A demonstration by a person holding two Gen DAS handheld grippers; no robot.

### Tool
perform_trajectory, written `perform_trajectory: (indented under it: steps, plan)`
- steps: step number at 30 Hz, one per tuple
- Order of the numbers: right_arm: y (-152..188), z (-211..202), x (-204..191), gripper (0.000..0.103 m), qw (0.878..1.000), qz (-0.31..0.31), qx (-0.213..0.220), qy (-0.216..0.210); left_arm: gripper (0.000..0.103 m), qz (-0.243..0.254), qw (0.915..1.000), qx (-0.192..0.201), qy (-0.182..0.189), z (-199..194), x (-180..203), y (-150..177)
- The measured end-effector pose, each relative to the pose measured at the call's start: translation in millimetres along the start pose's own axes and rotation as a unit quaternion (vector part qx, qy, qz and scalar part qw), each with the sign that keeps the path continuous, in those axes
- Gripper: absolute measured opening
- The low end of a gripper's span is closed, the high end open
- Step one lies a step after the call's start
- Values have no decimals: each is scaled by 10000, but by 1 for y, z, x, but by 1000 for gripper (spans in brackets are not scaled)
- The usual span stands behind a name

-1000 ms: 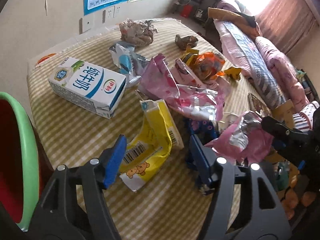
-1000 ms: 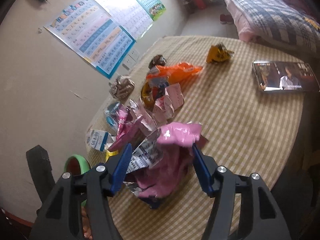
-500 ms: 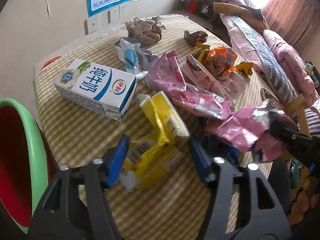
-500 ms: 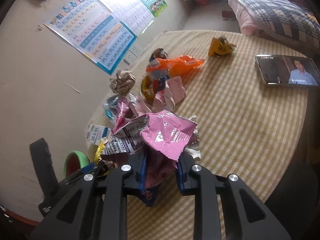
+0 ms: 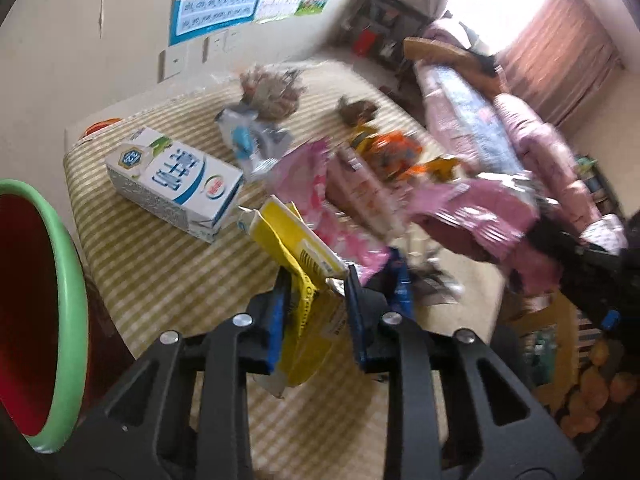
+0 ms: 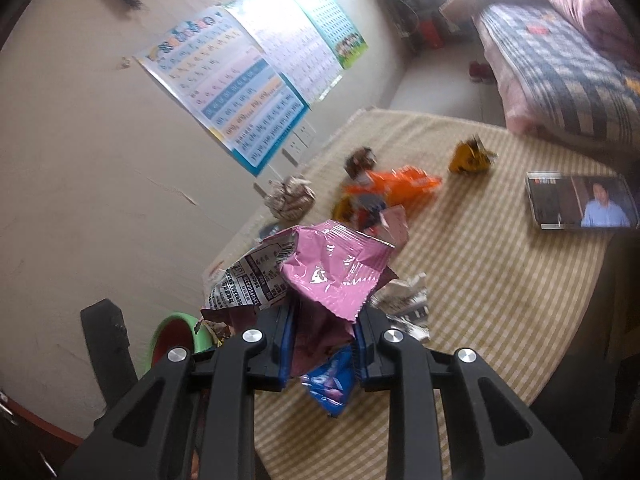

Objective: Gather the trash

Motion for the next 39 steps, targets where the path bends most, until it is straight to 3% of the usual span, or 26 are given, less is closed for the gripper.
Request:
perform_trajectory:
  steps: [2, 5, 9, 14, 20, 27, 29, 33, 39]
  plan:
    - [-4, -7, -13, 23, 9997, -186, 125, 1, 26, 48, 9997, 148, 196, -17, 6, 0]
    - [-7, -12, -34, 23, 9985, -493, 240, 1, 26, 72, 9991, 394, 171, -40, 5, 0]
    - [-2, -2, -60, 23, 9966, -804, 138, -73, 26, -204, 9959, 805, -356, -77, -29, 3]
    - [17, 22, -104, 23, 9905, -1358, -123, -195, 26, -737, 9855, 1031, -1132, -113, -92, 16]
    - [58, 69, -183, 23, 9689, -2386, -480, -437, 26, -1365, 9707, 1014, -1700, -139, -157, 47]
    - [103, 119, -257, 25, 9369, -3323, -830, -695, 26, -1806, 9559, 1190, -1988, -164, -198, 66]
    - [112, 126, -267, 44, 9310, -3457, -883, -773, 26, -1873, 9533, 1235, -2024, -169, -205, 68]
    - [117, 132, -273, 49, 9327, -3367, -958, -868, 26, -1960, 9512, 1266, -2021, -175, -212, 75]
    - [113, 126, -252, 53, 9426, -3053, -1111, -772, 27, -2000, 9555, 1153, -1836, -161, -212, 71]
Point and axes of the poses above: each gripper's, at about its wrist camera, not at the fingertips, and z roughly the way its jaws point, x to its right, y to its underside, the point moved 4 cm from there along z, roughly the way its jaws point, and after that the axes turned 4 degrees about y, right-handed, at the moved point
